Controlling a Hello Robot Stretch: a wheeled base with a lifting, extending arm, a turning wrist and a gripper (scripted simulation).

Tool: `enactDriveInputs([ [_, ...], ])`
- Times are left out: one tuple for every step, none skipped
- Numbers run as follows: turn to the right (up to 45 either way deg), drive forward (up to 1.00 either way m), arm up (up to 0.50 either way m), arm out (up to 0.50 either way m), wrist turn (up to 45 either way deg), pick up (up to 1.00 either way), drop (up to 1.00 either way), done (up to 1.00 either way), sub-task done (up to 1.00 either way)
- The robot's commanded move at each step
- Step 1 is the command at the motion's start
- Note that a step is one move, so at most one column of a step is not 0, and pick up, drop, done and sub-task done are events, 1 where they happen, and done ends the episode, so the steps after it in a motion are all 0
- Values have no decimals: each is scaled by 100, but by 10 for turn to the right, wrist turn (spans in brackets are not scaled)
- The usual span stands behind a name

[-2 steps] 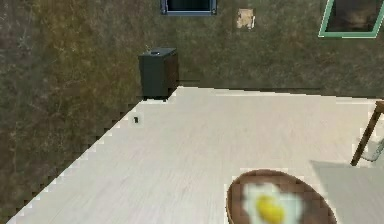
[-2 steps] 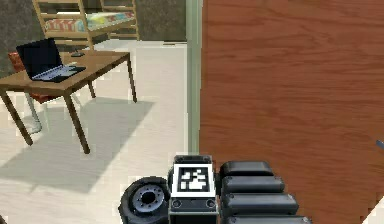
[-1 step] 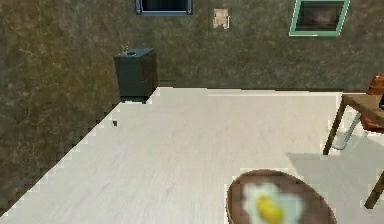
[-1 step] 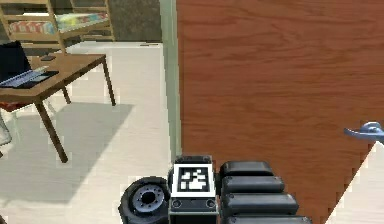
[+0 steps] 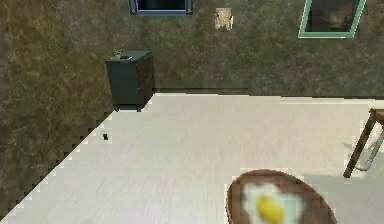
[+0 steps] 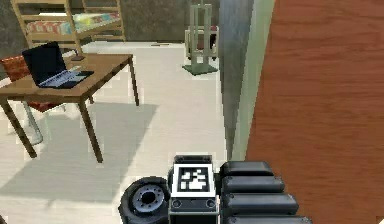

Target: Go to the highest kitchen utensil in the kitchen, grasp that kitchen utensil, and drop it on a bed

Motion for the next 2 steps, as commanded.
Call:
enactDriveInputs([
  [240, 0, 0, 0, 0, 0, 0, 0, 0],
  [0, 100, 0, 0, 0, 0, 0, 0, 0],
])
